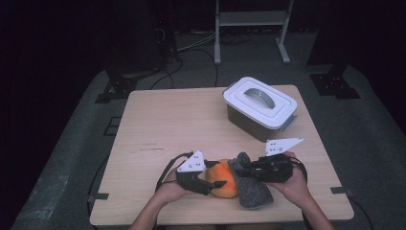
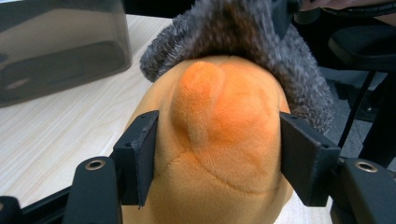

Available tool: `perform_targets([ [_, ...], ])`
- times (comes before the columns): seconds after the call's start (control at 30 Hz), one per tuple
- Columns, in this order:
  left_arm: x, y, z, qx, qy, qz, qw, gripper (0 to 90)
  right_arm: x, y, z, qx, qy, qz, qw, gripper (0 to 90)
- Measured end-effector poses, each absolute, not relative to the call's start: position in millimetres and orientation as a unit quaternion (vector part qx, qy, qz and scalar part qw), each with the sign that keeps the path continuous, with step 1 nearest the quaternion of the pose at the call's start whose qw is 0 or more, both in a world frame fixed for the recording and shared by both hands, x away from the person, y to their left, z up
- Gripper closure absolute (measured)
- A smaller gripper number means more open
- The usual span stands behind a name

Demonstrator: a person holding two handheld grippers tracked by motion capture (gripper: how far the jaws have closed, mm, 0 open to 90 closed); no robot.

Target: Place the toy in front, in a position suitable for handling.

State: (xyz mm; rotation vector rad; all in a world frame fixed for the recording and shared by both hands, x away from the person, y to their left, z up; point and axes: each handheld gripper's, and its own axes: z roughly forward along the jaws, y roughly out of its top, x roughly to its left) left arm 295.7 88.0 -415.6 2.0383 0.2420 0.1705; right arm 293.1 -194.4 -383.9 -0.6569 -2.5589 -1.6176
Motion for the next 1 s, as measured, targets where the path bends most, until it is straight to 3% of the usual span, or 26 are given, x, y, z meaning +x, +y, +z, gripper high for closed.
perform_targets([
  [0.17,298.6,92.9,-407.3,0.839,0.117,0.092,0.523,40.4,295.3,-202.8,-390.6,-0.228,-0.828,-0.513,0.017,76.5],
  [0.37,298.6,91.3,-408.6,0.834,0.131,0.095,0.527,40.8,297.3,-208.9,-394.0,-0.245,-0.820,-0.517,0.014,76.6],
  [0.47,298.4,89.8,-408.1,0.835,0.132,0.096,0.525,37.8,294.9,-196.0,-386.8,-0.225,-0.820,-0.527,0.008,76.2],
  [0.63,301.5,92.1,-408.3,0.841,0.131,0.070,0.520,23.4,297.4,-191.7,-401.5,-0.231,-0.831,-0.506,0.011,76.6],
  [0.67,301.4,92.6,-407.9,0.842,0.130,0.072,0.518,24.3,298.3,-194.5,-401.2,-0.236,-0.831,-0.504,0.004,76.6],
  [0.8,303.8,94.7,-409.8,0.836,0.144,0.081,0.524,41.7,296.1,-198.6,-394.9,-0.246,-0.823,-0.512,-0.017,76.8],
  [1.0,307.8,95.5,-412.4,0.822,0.180,0.084,0.533,43.9,287.5,-182.4,-388.7,-0.223,-0.829,-0.512,-0.029,76.9],
])
